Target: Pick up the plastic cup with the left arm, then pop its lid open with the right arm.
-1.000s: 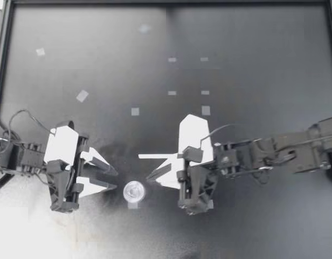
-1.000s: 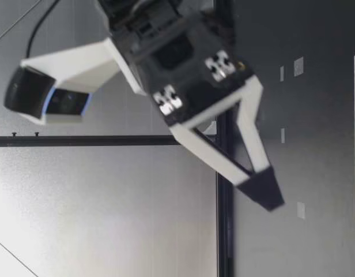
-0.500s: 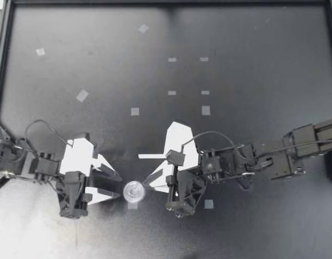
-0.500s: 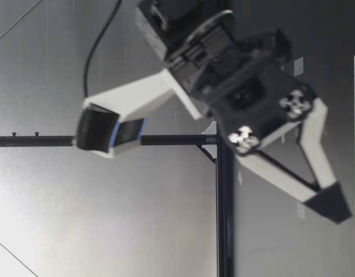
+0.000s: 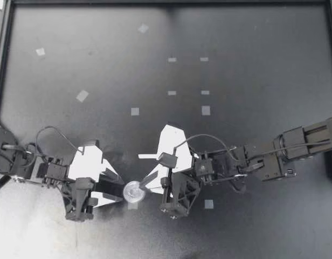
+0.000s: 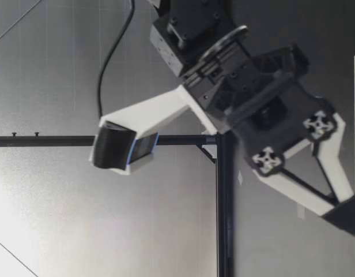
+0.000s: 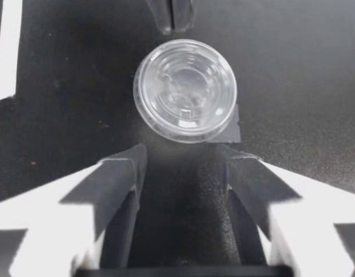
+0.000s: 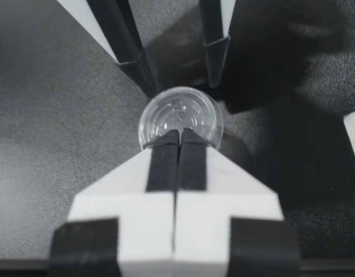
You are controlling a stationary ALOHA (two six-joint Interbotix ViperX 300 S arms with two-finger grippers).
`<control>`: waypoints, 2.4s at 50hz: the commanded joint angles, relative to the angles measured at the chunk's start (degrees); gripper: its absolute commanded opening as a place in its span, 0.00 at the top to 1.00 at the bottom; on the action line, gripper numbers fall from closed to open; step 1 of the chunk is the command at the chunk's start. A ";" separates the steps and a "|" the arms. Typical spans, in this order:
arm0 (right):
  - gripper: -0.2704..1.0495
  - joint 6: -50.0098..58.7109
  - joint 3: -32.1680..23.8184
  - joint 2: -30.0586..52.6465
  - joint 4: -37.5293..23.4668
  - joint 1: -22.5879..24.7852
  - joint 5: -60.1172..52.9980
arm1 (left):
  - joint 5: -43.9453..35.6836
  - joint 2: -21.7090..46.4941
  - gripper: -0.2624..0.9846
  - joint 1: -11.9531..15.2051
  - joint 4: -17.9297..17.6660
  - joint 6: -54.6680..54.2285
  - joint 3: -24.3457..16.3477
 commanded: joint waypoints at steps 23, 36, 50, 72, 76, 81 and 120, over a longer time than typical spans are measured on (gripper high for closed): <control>0.90 0.09 -1.41 -0.53 -0.09 0.26 -0.18 | -3.52 1.49 0.37 -0.26 -0.18 -0.09 -0.88; 0.90 0.09 -2.11 0.00 -0.09 0.44 -0.09 | -3.60 1.76 0.37 -0.26 -0.18 0.00 -1.05; 0.90 0.09 -2.55 0.88 -0.09 0.88 1.93 | -4.13 2.02 0.37 -0.26 -0.18 -0.09 -1.14; 0.90 0.09 -2.55 1.41 0.00 0.97 2.55 | -3.69 2.37 0.37 -0.26 -0.18 -0.09 -2.90; 0.90 0.09 -2.55 1.67 -0.09 0.88 2.55 | -3.25 2.29 0.37 -0.26 -0.18 -0.09 -3.52; 0.90 0.09 -2.64 1.76 -0.09 0.97 2.55 | -2.29 2.37 0.37 -0.26 -0.18 -0.88 -4.13; 0.90 0.00 -2.64 1.85 -0.09 1.23 2.55 | 0.26 5.89 0.38 -0.26 -0.18 -8.44 -7.29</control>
